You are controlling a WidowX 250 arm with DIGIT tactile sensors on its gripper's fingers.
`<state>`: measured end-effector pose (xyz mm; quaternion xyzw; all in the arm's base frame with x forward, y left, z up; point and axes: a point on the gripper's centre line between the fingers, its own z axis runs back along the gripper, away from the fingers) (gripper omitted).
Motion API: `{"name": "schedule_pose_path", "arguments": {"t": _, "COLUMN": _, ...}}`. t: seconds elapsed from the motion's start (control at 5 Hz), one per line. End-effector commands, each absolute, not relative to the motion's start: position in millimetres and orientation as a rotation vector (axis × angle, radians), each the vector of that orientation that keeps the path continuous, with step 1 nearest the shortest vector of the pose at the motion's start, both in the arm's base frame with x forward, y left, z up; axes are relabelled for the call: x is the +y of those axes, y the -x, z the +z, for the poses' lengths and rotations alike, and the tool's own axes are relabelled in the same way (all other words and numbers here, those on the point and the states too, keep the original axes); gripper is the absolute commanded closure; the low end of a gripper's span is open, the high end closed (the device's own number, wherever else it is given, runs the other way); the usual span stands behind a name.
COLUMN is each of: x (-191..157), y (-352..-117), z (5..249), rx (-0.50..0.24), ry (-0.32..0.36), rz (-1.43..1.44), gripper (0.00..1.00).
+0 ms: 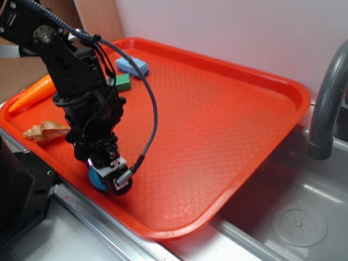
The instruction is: Grab the blue ball.
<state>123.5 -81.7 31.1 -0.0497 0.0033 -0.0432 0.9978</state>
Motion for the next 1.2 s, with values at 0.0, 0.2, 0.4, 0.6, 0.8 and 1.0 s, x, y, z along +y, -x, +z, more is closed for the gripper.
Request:
{"name": "schedule_pose_path", "arguments": {"t": 0.0, "x": -45.7, "y": -133.1, "z": 94.1, "rx": 0.000, "ry": 0.034, "rz": -0.039, "gripper": 1.00}}
{"name": "schedule_pose_path", "arguments": {"t": 0.2, "x": -7.4, "y": -123.9, "z": 128.7, "rx": -0.006, "ry": 0.010, "rz": 0.081, "gripper": 1.00}}
{"name": "schedule_pose_path", "arguments": {"t": 0.4, "x": 35.6, "y": -113.3, "z": 146.3, "rx": -0.038, "ry": -0.011, "rz": 0.200, "gripper": 1.00}}
{"name": "schedule_pose_path", "arguments": {"t": 0.6, "x": 60.2, "y": -121.6, "z": 162.2, "rx": -0.094, "ry": -0.032, "rz": 0.230, "gripper": 1.00}}
{"name": "schedule_pose_path", "arguments": {"t": 0.8, "x": 64.6, "y": -148.5, "z": 179.5, "rx": -0.129, "ry": -0.053, "rz": 0.175, "gripper": 1.00}}
{"name": "schedule_pose_path", "arguments": {"t": 1.0, "x": 56.1, "y": -162.2, "z": 193.6, "rx": -0.141, "ry": -0.096, "rz": 0.148, "gripper": 1.00}}
